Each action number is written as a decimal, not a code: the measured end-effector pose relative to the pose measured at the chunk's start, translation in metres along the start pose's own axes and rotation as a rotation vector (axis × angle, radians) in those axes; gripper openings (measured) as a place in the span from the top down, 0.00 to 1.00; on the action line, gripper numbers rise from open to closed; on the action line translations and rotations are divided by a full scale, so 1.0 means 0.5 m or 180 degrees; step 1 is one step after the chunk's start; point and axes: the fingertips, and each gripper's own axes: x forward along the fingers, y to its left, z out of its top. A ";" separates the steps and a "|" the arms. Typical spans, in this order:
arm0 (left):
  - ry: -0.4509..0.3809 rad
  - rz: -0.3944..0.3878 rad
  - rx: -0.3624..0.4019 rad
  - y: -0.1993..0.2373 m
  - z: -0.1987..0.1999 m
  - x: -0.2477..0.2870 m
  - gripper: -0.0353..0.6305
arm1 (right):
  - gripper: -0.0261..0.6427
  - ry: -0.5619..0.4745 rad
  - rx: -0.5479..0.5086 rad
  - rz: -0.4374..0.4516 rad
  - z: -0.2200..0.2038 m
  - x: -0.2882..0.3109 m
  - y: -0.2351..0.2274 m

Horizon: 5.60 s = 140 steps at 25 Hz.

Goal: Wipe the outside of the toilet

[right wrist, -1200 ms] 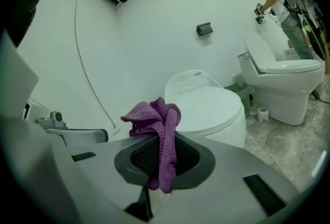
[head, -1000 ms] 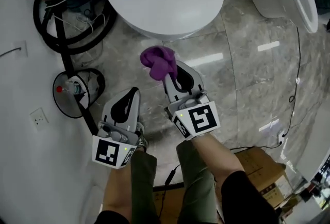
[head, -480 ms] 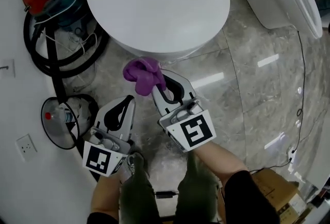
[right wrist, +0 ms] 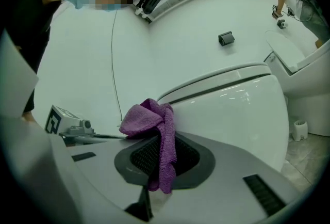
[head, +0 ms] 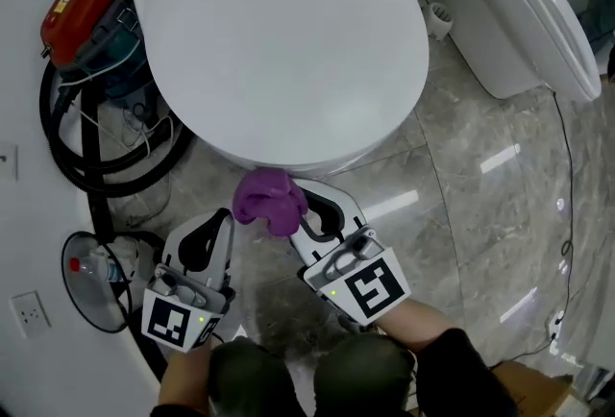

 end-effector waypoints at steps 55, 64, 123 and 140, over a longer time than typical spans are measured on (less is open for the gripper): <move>0.0141 -0.0157 0.0222 -0.040 -0.048 -0.013 0.94 | 0.90 0.0256 -0.0472 -0.0003 -0.131 -0.154 -0.077; 0.0205 -0.0048 0.0144 -0.027 -0.055 -0.032 0.94 | 0.90 0.0161 -0.0567 0.0072 -0.165 -0.010 -0.032; 0.0456 -0.0127 0.0037 -0.037 -0.093 -0.020 0.95 | 0.89 0.0531 -0.0465 -0.0159 -0.287 -0.130 -0.102; 0.0330 -0.0210 -0.0028 -0.042 -0.086 -0.025 0.94 | 0.89 0.0578 -0.0518 -0.0241 -0.331 -0.029 -0.119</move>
